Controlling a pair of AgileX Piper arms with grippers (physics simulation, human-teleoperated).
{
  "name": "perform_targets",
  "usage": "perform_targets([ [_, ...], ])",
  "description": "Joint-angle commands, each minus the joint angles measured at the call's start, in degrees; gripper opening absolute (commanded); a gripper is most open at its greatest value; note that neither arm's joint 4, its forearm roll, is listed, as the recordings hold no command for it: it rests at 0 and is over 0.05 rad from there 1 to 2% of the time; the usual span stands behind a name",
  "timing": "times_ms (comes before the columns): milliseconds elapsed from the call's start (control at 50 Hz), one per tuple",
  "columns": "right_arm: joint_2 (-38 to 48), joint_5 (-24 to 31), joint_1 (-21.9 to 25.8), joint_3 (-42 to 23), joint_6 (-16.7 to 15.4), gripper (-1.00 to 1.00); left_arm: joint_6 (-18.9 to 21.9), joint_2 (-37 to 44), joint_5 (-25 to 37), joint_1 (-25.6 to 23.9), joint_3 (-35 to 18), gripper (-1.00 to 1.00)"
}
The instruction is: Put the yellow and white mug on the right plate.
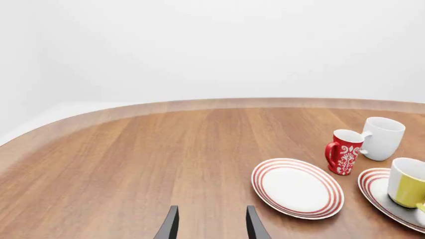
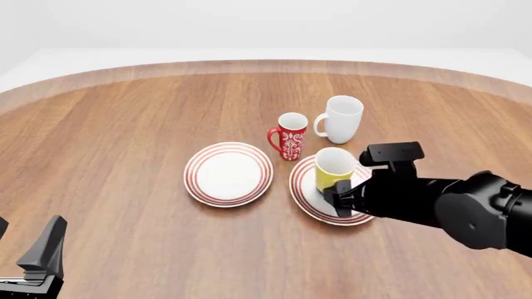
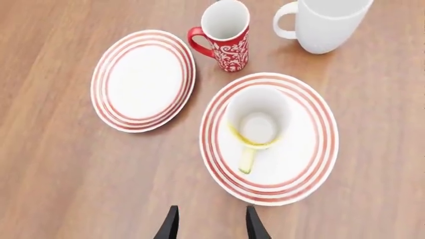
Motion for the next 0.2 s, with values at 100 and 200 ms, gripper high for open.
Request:
perform_targets([
  [100,-10.53,4.35,1.97,2.12,0.5,1.0,0.0,0.0,0.0,0.0,0.0,1.0],
  [200,-13.56,5.6,2.24,2.55,0.59,1.0,0.0,0.0,0.0,0.0,0.0,1.0],
])
